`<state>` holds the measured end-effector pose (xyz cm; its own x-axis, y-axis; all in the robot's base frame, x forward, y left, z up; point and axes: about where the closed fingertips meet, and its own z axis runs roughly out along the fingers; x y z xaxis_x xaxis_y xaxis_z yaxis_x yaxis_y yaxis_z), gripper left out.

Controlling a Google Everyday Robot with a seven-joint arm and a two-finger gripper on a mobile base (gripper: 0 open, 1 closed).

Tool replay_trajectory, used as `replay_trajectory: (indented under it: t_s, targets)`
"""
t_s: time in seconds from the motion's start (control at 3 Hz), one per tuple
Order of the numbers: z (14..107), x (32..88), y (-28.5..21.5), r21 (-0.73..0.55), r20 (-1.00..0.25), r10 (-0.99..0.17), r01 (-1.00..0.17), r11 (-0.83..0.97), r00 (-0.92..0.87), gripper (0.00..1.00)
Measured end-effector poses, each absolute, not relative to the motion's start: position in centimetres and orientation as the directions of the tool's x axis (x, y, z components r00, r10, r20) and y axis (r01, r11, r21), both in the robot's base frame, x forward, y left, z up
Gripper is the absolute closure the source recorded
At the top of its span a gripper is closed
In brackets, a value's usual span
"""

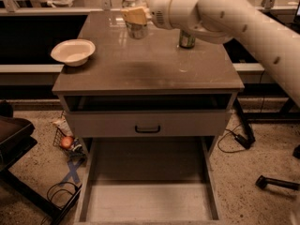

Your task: Place 7up can into middle drawer

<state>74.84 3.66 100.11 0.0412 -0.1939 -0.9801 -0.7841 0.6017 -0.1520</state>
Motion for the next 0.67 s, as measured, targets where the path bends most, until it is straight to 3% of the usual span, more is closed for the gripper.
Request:
replay_trajectory:
  t_s: [0.33, 0.67]
  targets:
    - [100.2, 68.5, 0.9, -0.154, -0.976, -0.214, -0.795, 0.586, 0.031, 1.0]
    - [98.3, 61.6, 1.4, -0.132, -0.981, -0.194, -0.818, 0.56, 0.026, 1.0]
